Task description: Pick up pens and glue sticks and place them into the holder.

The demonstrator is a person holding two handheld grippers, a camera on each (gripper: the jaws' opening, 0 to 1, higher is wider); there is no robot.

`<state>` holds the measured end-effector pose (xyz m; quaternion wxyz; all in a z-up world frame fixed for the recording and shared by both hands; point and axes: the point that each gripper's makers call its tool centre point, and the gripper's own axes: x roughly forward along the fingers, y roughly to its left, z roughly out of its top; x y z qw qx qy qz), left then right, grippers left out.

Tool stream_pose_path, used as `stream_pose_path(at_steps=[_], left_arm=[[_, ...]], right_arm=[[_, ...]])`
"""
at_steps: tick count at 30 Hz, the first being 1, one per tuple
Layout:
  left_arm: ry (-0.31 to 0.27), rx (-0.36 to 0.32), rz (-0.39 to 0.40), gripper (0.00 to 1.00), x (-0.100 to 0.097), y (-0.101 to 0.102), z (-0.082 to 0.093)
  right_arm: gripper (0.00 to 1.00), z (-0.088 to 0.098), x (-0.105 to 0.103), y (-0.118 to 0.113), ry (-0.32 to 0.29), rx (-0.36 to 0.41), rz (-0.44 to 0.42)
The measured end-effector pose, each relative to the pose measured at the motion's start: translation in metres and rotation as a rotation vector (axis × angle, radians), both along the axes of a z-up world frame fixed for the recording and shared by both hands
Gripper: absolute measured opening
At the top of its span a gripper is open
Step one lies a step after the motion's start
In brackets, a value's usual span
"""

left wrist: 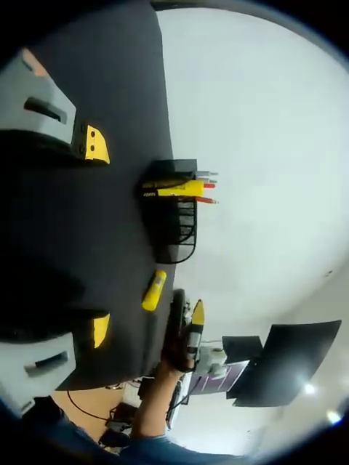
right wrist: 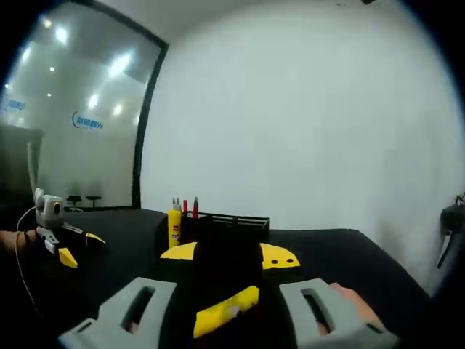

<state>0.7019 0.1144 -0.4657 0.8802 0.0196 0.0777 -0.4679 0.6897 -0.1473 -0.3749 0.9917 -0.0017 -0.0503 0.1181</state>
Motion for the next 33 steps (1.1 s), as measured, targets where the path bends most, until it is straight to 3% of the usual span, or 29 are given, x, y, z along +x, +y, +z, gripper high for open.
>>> stream_pose_path(at_steps=[5, 11, 12, 13, 14, 16, 22, 26, 29, 33], left_arm=[[0.016, -0.032, 0.011, 0.75, 0.002, 0.004, 0.004], [0.024, -0.036, 0.037, 0.75, 0.006, 0.006, 0.003], [0.023, -0.034, 0.042, 0.75, 0.006, 0.006, 0.003], [0.022, -0.033, 0.045, 0.74, 0.007, 0.007, 0.003], [0.022, -0.033, 0.048, 0.74, 0.007, 0.007, 0.003], [0.027, -0.032, 0.063, 0.74, 0.009, 0.009, 0.002], [0.035, -0.004, 0.111, 0.73, 0.013, 0.007, 0.002], [0.064, -0.037, 0.129, 0.75, 0.003, -0.014, 0.010], [0.077, 0.046, 0.180, 0.74, -0.002, -0.040, 0.003], [0.064, 0.034, 0.199, 0.76, -0.015, -0.074, 0.007]], right_arm=[[0.28, -0.019, -0.009, -0.001, 0.036, 0.038, 0.010], [0.27, -0.049, -0.013, -0.018, 0.056, 0.119, -0.059], [0.27, -0.049, -0.014, -0.021, 0.083, 0.103, -0.074], [0.27, -0.035, -0.015, -0.023, 0.012, 0.133, -0.078], [0.27, -0.031, -0.016, -0.023, -0.015, 0.160, -0.068], [0.27, -0.037, -0.016, -0.026, 0.020, 0.159, -0.074], [0.29, -0.037, -0.015, -0.022, 0.019, 0.169, -0.043], [0.30, -0.039, -0.014, -0.019, 0.026, 0.159, -0.028], [0.30, -0.038, -0.015, -0.017, 0.022, 0.159, -0.014], [0.29, -0.037, -0.015, -0.019, 0.019, 0.174, -0.009]])
